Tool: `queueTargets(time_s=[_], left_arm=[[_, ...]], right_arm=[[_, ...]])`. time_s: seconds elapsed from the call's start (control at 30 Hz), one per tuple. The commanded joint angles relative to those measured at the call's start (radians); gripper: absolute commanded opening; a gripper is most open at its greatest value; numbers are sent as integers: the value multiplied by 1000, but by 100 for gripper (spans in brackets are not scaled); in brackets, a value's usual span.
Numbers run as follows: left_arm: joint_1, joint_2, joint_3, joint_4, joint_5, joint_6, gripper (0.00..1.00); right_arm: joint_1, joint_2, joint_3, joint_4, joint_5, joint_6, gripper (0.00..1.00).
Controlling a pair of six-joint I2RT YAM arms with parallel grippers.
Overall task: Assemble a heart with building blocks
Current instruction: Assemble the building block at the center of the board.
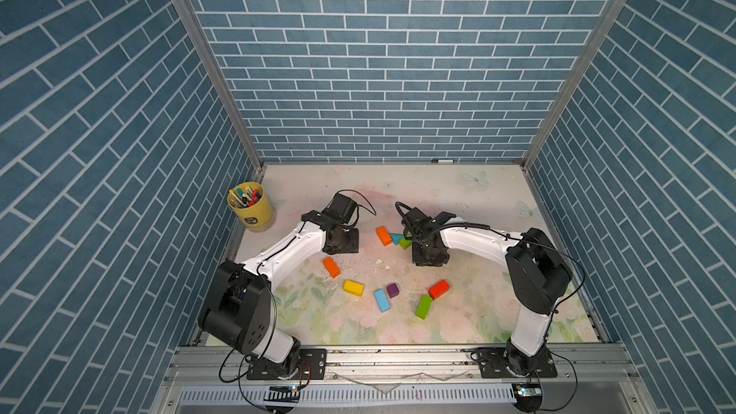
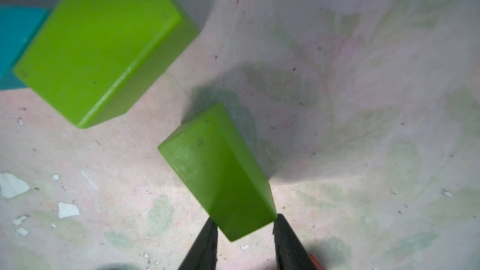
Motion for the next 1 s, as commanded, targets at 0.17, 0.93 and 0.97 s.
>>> queueTargets(time_s=[0.17,0.93,0.97], left_arm=[[17,2,6,-3,-5,13,53],[49,-5,-6,-5,-3,31,53],[51,-5,-5,-4,-1,31,53]], right_arm=[[6,-25,-17,-20,23,30,47],[9,62,73,-20,33,18,41],[7,65,75,-21,33,18,41]])
